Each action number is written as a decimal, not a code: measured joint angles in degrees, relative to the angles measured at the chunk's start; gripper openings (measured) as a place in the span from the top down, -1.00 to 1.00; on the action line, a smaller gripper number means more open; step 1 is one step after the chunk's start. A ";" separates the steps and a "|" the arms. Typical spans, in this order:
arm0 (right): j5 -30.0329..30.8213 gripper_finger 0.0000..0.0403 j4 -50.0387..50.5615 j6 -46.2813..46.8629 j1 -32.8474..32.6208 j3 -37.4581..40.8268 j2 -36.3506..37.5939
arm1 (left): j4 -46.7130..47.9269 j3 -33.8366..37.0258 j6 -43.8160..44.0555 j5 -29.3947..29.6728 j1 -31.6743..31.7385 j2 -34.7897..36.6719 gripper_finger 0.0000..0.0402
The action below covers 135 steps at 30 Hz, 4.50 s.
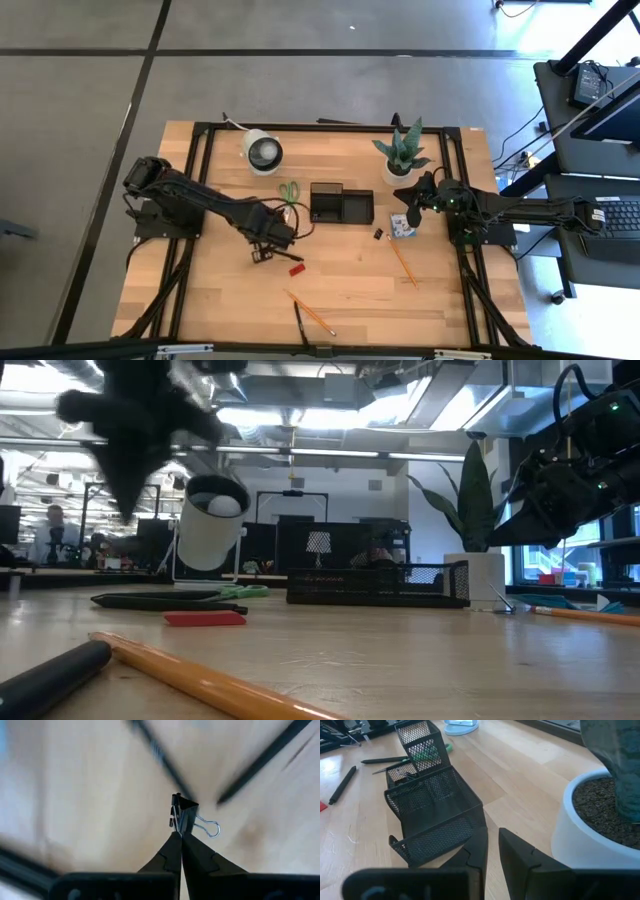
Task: Pick and place office supplies into organizer
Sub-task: Put the left black binder clip in the desk organizer, then put the top black pen in the desk organizer
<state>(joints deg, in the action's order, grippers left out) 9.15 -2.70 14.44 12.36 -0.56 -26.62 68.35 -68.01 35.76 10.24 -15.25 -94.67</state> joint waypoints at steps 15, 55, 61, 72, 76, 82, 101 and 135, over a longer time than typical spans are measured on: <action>0.00 0.75 0.31 -0.76 0.00 0.01 0.00 | -36.05 -0.12 -31.78 9.55 6.12 0.19 0.99; -0.07 0.75 0.26 -1.21 0.00 0.02 -0.01 | -51.70 8.40 -33.32 6.33 13.85 -5.41 0.99; -0.07 0.75 0.26 -1.21 0.00 0.02 -0.01 | -51.79 8.38 -32.91 6.09 14.21 -5.47 0.99; -0.07 0.75 0.26 -1.06 0.00 0.02 -0.02 | -51.66 8.40 -32.49 6.81 14.25 -5.56 0.74; -0.07 0.75 0.26 -1.03 0.00 0.02 -0.02 | -51.02 8.11 -32.47 6.82 14.25 -5.48 0.67; -0.07 0.75 0.26 -1.01 -0.01 0.01 -0.02 | -41.52 2.71 -32.26 6.77 14.19 -5.27 0.64; -0.09 0.75 0.28 -1.07 0.00 0.02 0.00 | -8.28 -4.49 -6.31 2.62 17.09 -7.33 0.64; -0.13 0.75 0.31 -1.10 0.00 0.02 -0.02 | -10.11 -4.65 -4.62 -8.38 21.35 -15.74 0.64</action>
<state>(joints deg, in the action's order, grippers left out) 9.02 -2.39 13.34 12.36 -0.54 -26.63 58.23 -72.67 31.14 1.86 6.11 -110.41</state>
